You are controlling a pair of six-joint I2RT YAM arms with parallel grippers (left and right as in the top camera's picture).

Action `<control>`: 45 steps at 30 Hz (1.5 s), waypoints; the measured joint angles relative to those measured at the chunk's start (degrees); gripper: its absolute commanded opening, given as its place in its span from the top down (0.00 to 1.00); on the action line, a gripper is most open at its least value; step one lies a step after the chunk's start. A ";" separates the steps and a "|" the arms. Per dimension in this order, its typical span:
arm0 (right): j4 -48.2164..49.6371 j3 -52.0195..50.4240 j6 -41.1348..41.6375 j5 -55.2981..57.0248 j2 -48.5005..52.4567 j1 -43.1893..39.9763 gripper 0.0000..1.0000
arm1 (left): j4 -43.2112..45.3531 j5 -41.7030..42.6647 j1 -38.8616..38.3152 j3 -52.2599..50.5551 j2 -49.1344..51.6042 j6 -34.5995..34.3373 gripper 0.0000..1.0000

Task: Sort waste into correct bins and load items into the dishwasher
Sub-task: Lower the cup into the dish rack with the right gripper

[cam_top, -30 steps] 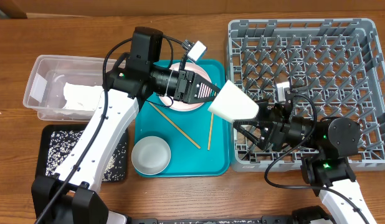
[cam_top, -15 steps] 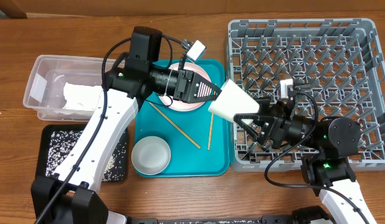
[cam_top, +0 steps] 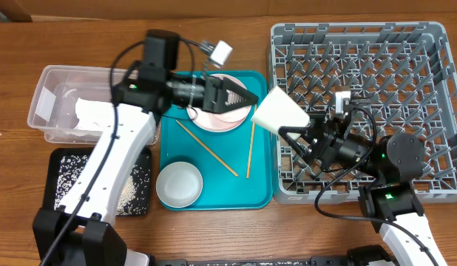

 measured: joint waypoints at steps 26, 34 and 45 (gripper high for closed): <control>-76.24 28.76 -23.87 44.11 3.45 -4.15 0.70 | -14.97 -30.25 8.31 -0.02 0.00 -0.04 0.18; -78.49 28.76 -27.58 46.93 14.73 2.38 0.79 | -16.04 -38.58 4.22 -0.02 0.00 -0.07 0.17; -78.40 28.76 -28.55 48.28 25.42 4.55 0.62 | -16.28 -43.71 2.34 -0.02 0.02 -0.07 0.17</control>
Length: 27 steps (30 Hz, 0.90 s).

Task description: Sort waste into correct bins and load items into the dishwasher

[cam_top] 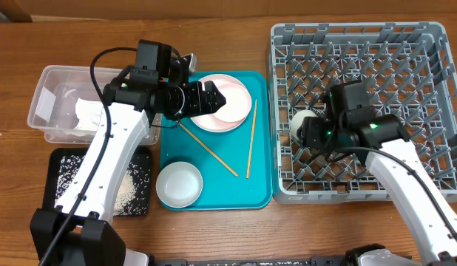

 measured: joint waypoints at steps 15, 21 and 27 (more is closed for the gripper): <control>-1.03 1.31 -0.90 0.09 3.32 0.04 0.18 | -0.17 -5.29 -0.39 0.00 0.13 0.00 0.20; -3.26 6.16 -1.44 0.24 3.30 0.04 0.26 | 1.46 -7.61 -1.97 0.00 2.32 -0.02 0.25; -9.03 6.78 -0.33 0.22 3.30 0.04 0.66 | 1.81 -9.05 -4.09 0.00 5.57 0.00 0.28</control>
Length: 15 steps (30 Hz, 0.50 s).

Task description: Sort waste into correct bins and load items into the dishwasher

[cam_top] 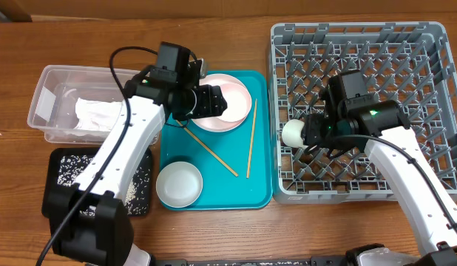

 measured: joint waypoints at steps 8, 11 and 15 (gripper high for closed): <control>2.60 -1.92 4.07 -0.63 0.02 0.02 0.85 | 1.73 -1.95 -0.81 0.00 3.85 0.00 0.31; 4.39 -2.25 4.81 -0.66 0.39 0.31 0.84 | 2.36 -2.21 -0.81 -0.04 4.24 0.00 0.31; 4.87 -2.25 5.68 -0.74 1.46 1.27 0.76 | 2.58 -2.40 -0.81 -0.04 4.24 -0.02 0.31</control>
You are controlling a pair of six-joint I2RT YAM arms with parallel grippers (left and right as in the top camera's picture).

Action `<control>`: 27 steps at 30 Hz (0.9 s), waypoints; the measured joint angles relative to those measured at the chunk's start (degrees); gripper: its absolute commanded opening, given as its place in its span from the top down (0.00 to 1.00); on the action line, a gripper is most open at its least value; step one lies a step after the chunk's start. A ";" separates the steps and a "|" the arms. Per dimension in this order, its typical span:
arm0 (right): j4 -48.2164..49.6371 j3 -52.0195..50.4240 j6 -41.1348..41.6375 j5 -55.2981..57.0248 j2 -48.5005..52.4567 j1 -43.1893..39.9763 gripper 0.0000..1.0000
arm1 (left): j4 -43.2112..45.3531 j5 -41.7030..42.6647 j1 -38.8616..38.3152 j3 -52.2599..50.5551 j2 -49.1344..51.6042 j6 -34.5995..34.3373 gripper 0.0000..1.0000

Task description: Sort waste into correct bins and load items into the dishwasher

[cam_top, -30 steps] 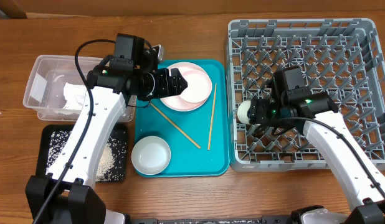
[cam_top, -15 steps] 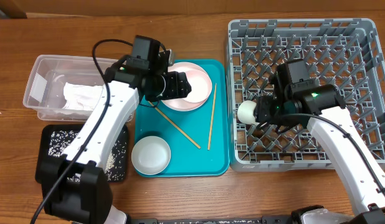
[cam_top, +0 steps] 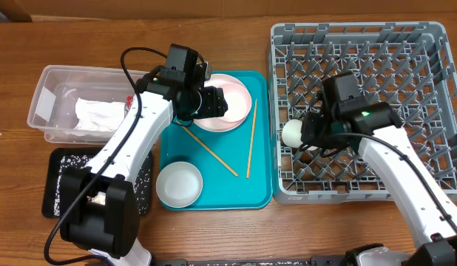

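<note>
My right gripper (cam_top: 306, 134) is shut on a white cup (cam_top: 292, 133), holding it low at the left edge of the grey dish rack (cam_top: 406, 44). A pink plate (cam_top: 236, 103) lies at the back of the teal tray (cam_top: 262, 196). My left gripper (cam_top: 217, 102) hovers over the plate's left rim, and its jaws look open with nothing between them. A white bowl (cam_top: 179, 184) sits at the tray's front. Two wooden chopsticks (cam_top: 208, 149) (cam_top: 251, 140) lie between bowl and plate.
A clear plastic bin (cam_top: 47, 81) with crumpled white tissue (cam_top: 95, 114) stands at the left. In front of it is a black tray (cam_top: 62, 188) speckled with white bits, partly hidden by my left arm. Wooden table surrounds everything.
My left arm has shifted a little to the right, its gripper staying over the plate's left rim. The right gripper and the cup have barely moved.
At first my right gripper held the white cup high over the gap between tray and rack, while the left gripper pointed across the pink plate. Then the cup was down inside the rack. Later it sat at the rack's left edge, where it stays.
</note>
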 measured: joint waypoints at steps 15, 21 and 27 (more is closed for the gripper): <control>9.05 -0.63 2.51 -5.14 1.31 0.90 0.46 | 0.63 -0.87 0.00 0.00 0.02 0.00 0.30; 12.92 -0.85 -0.15 -7.85 1.75 0.90 0.34 | 0.66 -0.92 0.00 0.00 0.02 0.02 0.30; 9.18 2.89 -4.72 -8.41 1.79 0.90 0.31 | 1.97 -2.93 0.00 0.00 0.04 0.00 0.31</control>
